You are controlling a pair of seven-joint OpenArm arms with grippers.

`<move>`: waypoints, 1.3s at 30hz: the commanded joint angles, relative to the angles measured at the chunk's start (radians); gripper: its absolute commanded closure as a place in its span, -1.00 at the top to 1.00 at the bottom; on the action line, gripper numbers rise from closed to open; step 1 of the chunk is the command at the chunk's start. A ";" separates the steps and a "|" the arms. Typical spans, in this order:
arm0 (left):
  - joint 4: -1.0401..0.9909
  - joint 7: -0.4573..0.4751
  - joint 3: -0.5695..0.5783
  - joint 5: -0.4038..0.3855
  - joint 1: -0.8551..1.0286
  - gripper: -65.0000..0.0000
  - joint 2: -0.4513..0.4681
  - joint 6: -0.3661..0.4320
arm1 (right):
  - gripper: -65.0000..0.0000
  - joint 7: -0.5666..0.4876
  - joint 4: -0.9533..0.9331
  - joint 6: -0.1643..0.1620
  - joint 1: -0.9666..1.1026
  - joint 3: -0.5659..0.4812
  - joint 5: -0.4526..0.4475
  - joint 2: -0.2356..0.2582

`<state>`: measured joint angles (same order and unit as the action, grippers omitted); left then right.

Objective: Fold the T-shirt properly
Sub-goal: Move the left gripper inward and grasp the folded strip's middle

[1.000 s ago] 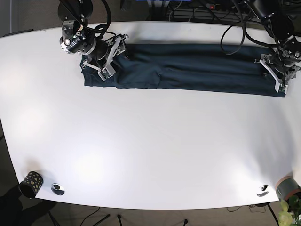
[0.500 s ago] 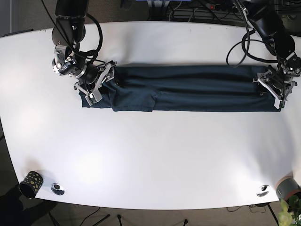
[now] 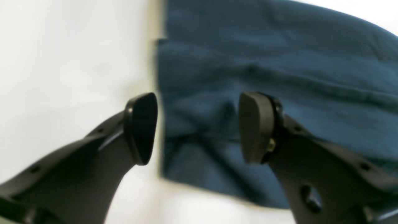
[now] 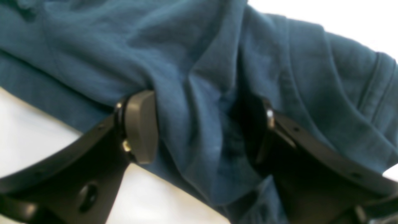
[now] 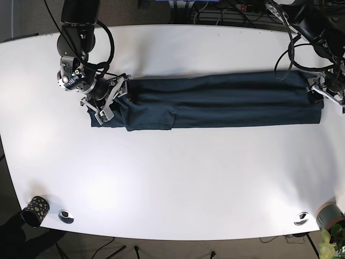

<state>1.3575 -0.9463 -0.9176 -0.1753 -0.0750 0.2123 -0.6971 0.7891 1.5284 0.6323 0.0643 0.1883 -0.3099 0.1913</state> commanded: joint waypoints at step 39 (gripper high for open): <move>0.420 -0.018 0.398 -0.023 0.120 -0.88 -0.014 -0.001 | 0.20 -0.004 0.014 -0.001 -0.007 0.006 -0.005 0.006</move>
<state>1.6875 -0.9596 -0.5457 -0.1726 0.0536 0.2047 -0.6956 0.7879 1.5288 0.6319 0.0673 0.1905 -0.3119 0.1909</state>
